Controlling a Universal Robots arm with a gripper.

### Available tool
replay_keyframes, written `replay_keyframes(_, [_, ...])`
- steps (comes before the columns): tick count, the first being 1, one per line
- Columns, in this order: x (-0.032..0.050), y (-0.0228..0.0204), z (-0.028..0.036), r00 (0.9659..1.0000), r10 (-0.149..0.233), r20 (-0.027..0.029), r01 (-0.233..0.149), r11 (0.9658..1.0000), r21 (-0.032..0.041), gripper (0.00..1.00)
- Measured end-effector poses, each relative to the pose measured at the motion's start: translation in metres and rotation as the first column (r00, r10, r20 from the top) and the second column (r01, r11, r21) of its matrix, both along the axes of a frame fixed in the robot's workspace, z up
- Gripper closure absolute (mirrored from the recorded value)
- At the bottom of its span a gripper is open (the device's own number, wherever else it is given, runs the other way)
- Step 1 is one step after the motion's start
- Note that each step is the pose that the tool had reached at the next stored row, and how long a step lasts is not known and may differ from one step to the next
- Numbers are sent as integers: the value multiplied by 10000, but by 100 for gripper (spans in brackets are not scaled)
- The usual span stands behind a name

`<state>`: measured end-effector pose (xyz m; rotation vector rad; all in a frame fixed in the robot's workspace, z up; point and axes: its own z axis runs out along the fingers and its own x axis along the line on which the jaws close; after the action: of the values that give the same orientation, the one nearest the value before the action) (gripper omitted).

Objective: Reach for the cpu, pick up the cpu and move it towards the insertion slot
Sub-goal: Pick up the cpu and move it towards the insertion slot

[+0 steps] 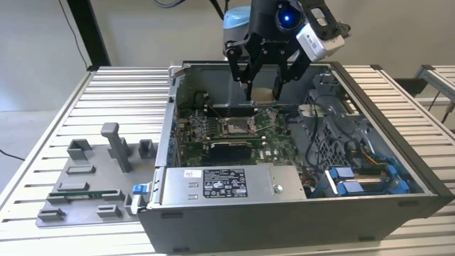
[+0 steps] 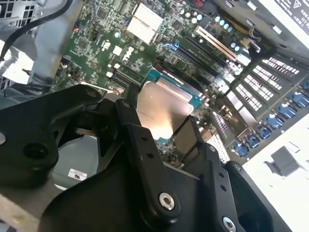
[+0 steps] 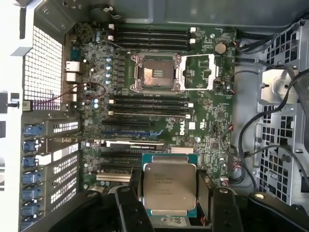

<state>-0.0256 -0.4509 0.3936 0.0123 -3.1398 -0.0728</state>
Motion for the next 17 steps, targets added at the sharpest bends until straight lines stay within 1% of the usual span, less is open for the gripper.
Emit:
replay_keyframes(2, [1, 1, -1, 10000, -47, 5, 47, 10000, 0, 100])
replay_keyframes(13, [1, 2, -1, 10000, -55, 6, 55, 10000, 0, 100])
replay_keyframes(16, [-1, 14, -1, 10000, -56, 6, 56, 10000, 0, 100])
replay_keyframes(17, [-2, 24, -1, 10000, -55, 6, 55, 10000, 0, 100])
